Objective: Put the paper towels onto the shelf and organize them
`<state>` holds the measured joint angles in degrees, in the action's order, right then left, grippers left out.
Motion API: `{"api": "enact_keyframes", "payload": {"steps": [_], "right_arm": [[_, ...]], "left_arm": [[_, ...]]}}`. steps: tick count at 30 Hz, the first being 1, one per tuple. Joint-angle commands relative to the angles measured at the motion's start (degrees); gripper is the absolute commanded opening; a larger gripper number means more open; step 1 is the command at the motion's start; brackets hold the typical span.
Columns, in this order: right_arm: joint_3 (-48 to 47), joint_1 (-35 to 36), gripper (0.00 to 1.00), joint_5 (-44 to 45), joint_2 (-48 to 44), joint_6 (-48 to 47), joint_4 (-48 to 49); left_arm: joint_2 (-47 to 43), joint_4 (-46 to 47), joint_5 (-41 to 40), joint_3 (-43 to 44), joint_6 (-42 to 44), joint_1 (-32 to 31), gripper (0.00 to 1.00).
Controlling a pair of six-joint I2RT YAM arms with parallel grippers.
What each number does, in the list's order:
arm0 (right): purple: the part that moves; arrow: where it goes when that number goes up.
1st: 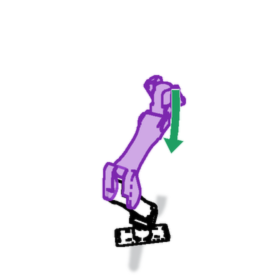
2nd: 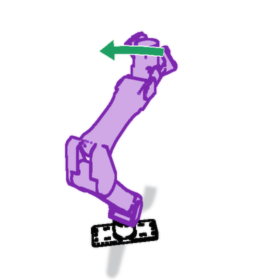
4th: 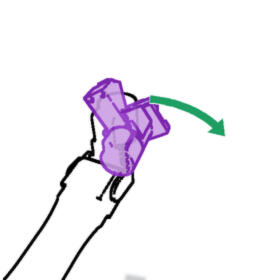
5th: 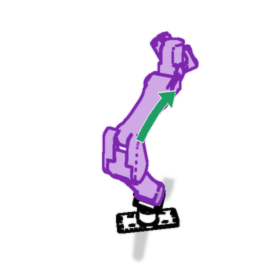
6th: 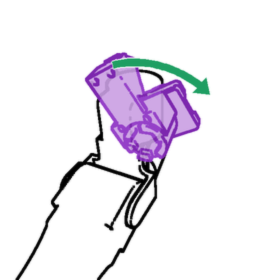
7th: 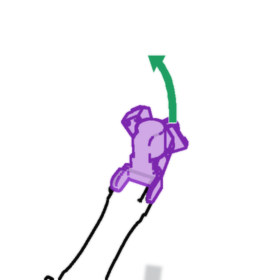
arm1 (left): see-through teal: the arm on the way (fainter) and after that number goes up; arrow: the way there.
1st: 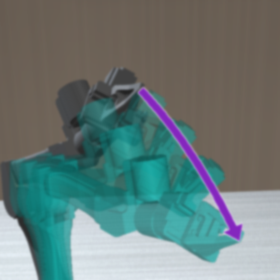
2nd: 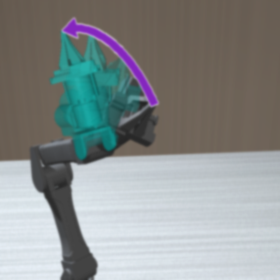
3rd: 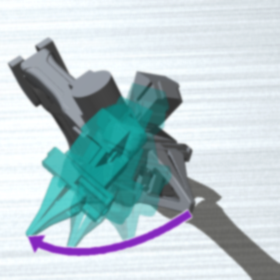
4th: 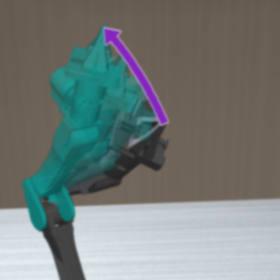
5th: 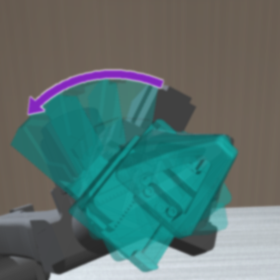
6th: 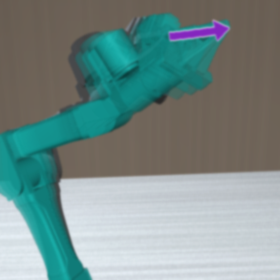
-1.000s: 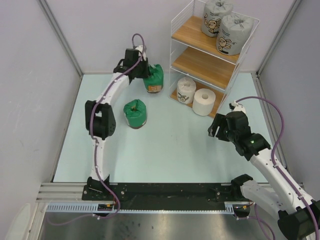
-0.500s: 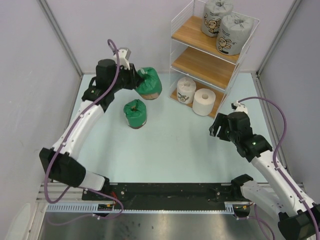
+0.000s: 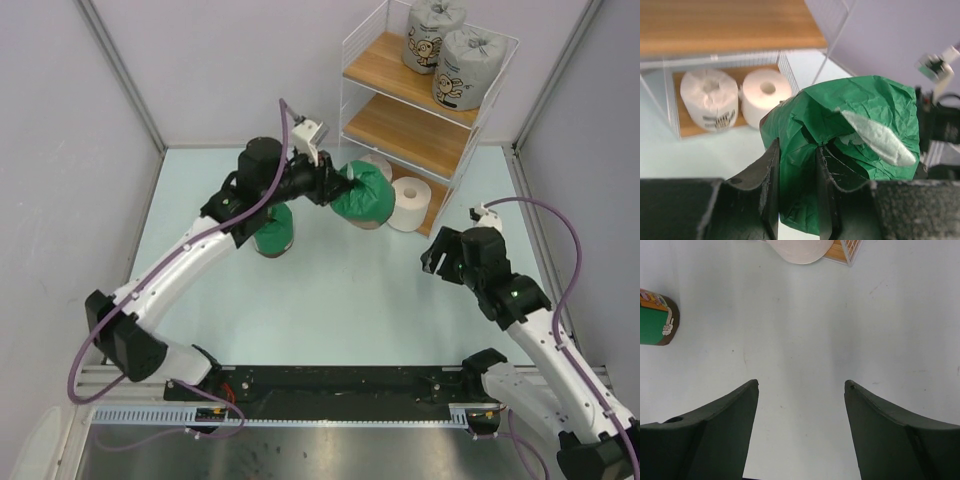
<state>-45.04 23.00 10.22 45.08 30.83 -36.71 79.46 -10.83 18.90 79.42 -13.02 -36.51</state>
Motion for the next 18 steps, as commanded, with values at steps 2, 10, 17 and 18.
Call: {"api": "enact_keyframes", "payload": {"steps": [2,10,17,18], "right_arm": [[-2.69,-0.24,0.74,2.88,-5.43,1.6,-3.89],[-4.18,-0.24,0.74,3.23,-7.81,1.6,-7.23],[-4.62,-0.24,0.74,3.67,-7.73,0.72,-8.03],[-4.71,-0.24,0.74,3.76,-7.64,0.72,-8.11]], "left_arm": [[9.56,6.18,1.23,14.76,0.01,0.57,0.0],[24.41,0.29,-2.81,32.27,-0.08,0.56,0.0],[28.55,0.82,-7.2,36.33,-0.7,0.65,0.0],[29.08,0.38,-8.16,37.2,-0.26,0.65,0.0]]}}
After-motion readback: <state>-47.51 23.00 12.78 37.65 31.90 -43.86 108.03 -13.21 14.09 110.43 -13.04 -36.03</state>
